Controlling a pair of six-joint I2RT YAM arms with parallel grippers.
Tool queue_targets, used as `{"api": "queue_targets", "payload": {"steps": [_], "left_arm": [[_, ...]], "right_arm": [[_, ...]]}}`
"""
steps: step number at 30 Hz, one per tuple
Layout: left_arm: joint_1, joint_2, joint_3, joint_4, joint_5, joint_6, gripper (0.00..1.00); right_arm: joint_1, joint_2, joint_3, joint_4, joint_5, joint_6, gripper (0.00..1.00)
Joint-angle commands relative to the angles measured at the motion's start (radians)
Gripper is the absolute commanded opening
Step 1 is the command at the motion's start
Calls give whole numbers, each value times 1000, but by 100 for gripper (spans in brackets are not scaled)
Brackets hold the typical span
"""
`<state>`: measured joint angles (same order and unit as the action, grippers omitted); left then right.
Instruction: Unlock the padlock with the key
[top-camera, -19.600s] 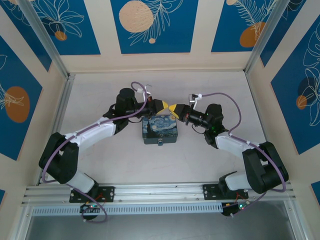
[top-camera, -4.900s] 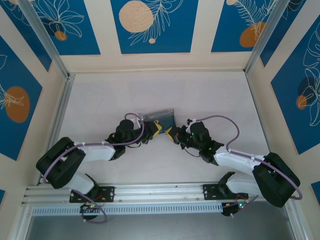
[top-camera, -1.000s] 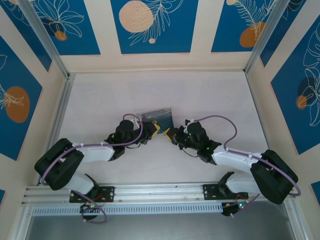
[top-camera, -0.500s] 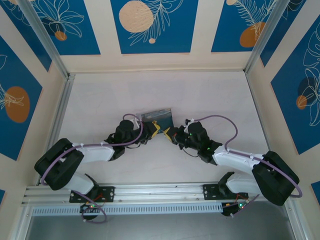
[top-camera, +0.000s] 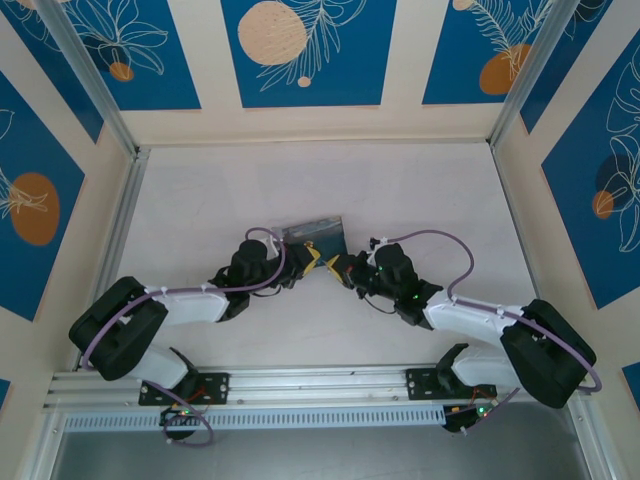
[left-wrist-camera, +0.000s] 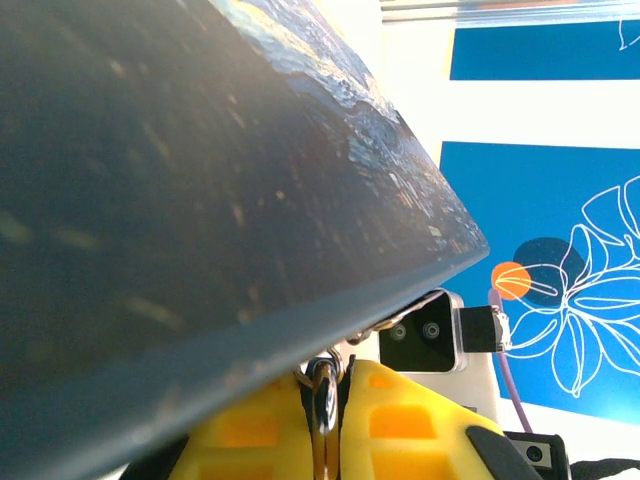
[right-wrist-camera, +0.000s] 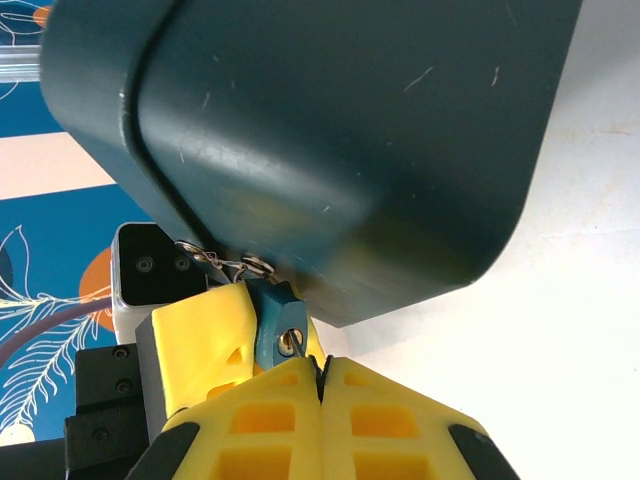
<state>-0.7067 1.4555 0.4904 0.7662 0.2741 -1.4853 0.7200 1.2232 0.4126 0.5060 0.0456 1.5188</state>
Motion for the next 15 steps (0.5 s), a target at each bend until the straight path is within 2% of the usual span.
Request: {"api": "queue_targets", "payload": {"steps": [1, 7, 15], "left_arm": [[3, -15, 0, 67, 11, -52, 0], [-2, -30, 18, 66, 27, -65, 0], [-2, -54, 10, 78, 30, -82, 0]], "right_arm": [[4, 11, 6, 81, 11, -8, 0], [-8, 16, -14, 152, 11, -31, 0], [-39, 75, -5, 242, -52, -52, 0]]}}
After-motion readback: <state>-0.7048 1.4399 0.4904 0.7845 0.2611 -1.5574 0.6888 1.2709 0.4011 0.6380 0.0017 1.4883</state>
